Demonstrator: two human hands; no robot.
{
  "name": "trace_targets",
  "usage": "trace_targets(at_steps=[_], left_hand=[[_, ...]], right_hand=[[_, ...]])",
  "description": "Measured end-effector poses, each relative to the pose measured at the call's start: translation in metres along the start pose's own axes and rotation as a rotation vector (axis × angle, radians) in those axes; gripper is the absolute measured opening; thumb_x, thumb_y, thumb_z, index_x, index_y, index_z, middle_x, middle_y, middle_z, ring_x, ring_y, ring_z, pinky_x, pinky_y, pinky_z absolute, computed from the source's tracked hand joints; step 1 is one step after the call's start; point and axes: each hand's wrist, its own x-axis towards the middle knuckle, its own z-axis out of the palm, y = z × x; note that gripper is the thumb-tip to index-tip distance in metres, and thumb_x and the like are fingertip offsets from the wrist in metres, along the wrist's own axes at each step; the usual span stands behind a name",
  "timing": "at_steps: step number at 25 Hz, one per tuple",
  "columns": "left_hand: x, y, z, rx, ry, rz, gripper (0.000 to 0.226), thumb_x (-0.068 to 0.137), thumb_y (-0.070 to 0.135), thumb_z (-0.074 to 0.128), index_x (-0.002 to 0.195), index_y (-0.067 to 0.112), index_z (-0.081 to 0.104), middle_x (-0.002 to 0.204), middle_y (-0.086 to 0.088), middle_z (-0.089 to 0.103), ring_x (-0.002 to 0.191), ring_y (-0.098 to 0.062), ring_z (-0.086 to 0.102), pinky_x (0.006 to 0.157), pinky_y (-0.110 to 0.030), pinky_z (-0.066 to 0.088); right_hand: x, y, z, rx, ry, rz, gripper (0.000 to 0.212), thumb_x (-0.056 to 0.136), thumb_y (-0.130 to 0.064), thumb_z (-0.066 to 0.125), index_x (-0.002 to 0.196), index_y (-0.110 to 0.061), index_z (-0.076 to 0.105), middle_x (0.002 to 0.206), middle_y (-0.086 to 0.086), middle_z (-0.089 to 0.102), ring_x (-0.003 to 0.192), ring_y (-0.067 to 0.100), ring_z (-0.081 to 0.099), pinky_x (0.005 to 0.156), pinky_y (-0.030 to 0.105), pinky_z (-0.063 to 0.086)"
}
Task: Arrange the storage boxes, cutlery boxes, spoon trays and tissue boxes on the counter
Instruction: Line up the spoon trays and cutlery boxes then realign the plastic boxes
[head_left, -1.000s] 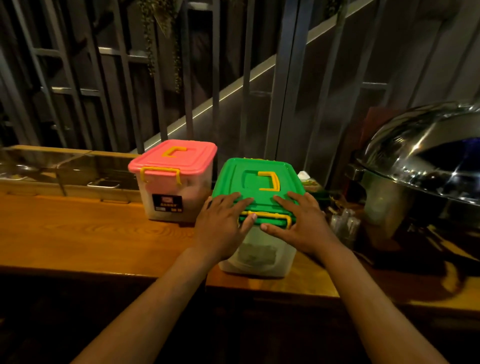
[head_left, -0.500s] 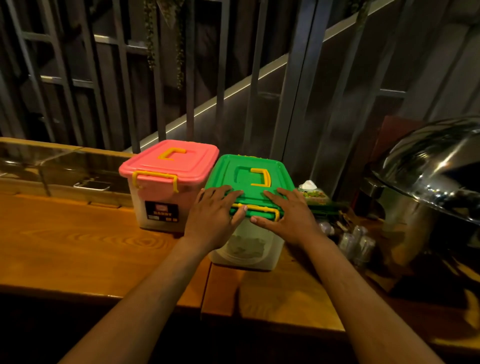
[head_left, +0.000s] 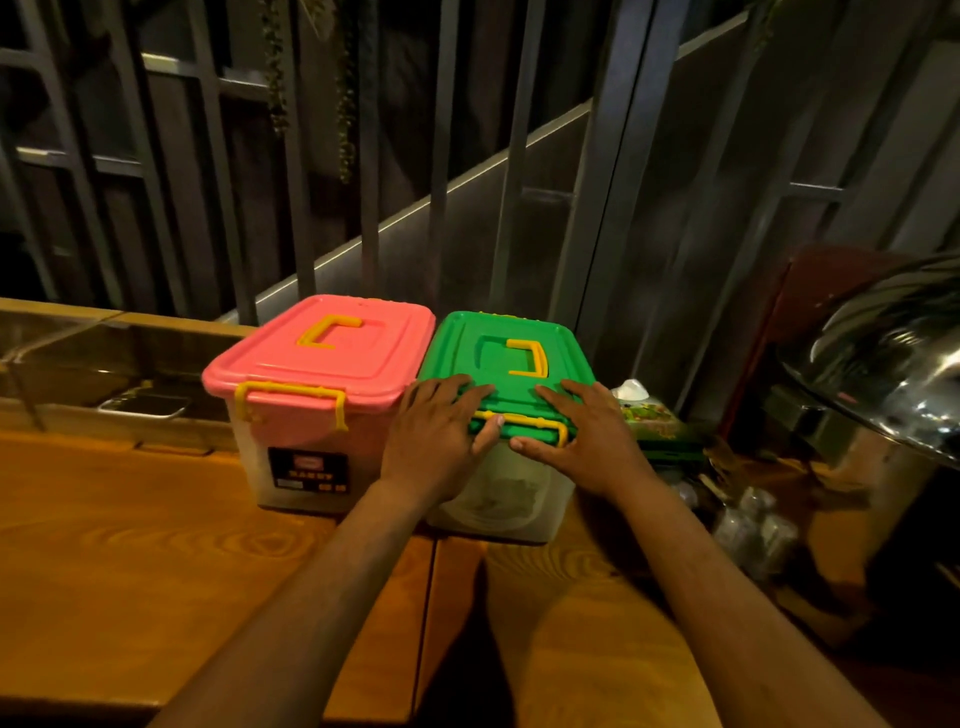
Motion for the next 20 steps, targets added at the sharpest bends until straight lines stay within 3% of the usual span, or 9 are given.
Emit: trace_targets(at_steps=[10,16,20], left_hand=[[0.008,-0.007,0.01,-0.026,0.006,0.003,0.054,0.093,0.059,0.032,0.13,0.028,0.056,0.134,-0.004,0.056,0.12,-0.026,0.048,0.103,-0.043,0.037],[0.005,0.005,0.002,0.064,-0.078,-0.062,0.061,0.091,0.06,0.022,0.135,0.028,0.052,0.138,-0.008,0.052,0.129,-0.031,0.042,0.105,-0.048,0.033],[-0.027,0.042,-0.001,0.037,-0.03,-0.024,0.06,0.085,0.05,0.034,0.137,0.025,0.052,0.141,-0.018,0.049,0.131,-0.041,0.041,0.107,-0.056,0.032]], right_hand=[[0.011,0.003,0.002,0.013,0.007,0.02,0.108,0.051,-0.1,0.038,0.142,-0.041,0.044,0.152,-0.003,0.036,0.143,0.024,0.02,0.118,0.049,0.025],[-0.017,-0.012,0.007,-0.047,0.062,0.117,0.092,0.073,-0.082,0.047,0.148,-0.032,0.031,0.158,0.003,0.026,0.148,0.03,0.012,0.116,0.052,0.027],[-0.047,-0.006,-0.002,-0.081,0.037,0.088,0.078,0.086,-0.067,0.049,0.152,-0.038,0.019,0.163,-0.003,0.015,0.149,0.025,0.016,0.115,0.048,0.031]])
